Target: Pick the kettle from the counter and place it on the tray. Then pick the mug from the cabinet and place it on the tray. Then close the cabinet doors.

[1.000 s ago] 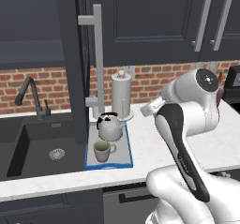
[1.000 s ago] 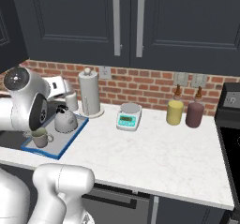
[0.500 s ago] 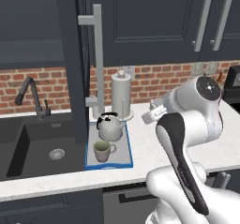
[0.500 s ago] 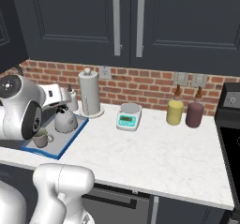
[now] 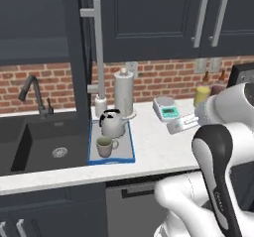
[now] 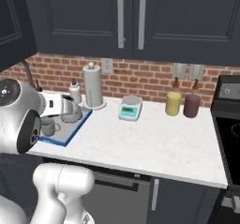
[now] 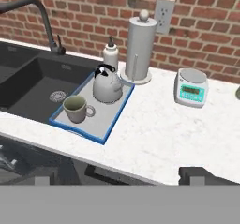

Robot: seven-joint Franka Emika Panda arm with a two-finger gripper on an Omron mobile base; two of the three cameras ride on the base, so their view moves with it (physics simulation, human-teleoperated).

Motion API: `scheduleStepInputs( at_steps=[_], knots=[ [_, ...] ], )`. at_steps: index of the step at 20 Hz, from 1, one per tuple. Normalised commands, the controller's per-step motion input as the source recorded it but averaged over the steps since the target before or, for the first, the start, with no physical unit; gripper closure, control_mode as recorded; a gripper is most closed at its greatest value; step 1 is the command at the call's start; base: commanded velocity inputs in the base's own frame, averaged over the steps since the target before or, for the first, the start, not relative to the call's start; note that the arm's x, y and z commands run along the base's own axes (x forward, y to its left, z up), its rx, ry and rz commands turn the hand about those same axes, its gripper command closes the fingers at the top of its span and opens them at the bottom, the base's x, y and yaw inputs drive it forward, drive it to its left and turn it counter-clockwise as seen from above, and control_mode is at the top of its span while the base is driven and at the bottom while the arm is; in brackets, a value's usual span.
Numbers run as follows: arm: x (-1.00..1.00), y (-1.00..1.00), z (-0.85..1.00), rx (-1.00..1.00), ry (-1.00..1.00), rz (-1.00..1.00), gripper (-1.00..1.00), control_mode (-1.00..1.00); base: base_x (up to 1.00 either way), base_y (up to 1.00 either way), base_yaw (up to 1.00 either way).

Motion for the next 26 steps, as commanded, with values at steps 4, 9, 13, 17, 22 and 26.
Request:
scheduleStepInputs(
  at_steps=[4,9,13,17,22,26],
  knots=[
    [0.00,0.00,0.00,0.00,0.00,0.00,-1.00,1.00,-1.00,0.00,-0.03],
    [0.00,0.00,0.00,0.00,0.00,0.00,-1.00,1.00,-1.00,0.28,-0.10],
    [0.00,0.00,0.00,0.00,0.00,0.00,-1.00,1.00,-0.96,0.68,-0.14],
    [0.00,0.00,0.00,0.00,0.00,0.00,-1.00,1.00,-0.60,0.98,-0.11],
    [0.00,0.00,0.00,0.00,0.00,0.00,-1.00,1.00,-0.24,1.00,-0.06],
    [0.00,0.00,0.00,0.00,0.00,0.00,-1.00,1.00,0.00,1.00,0.00]
  ],
)
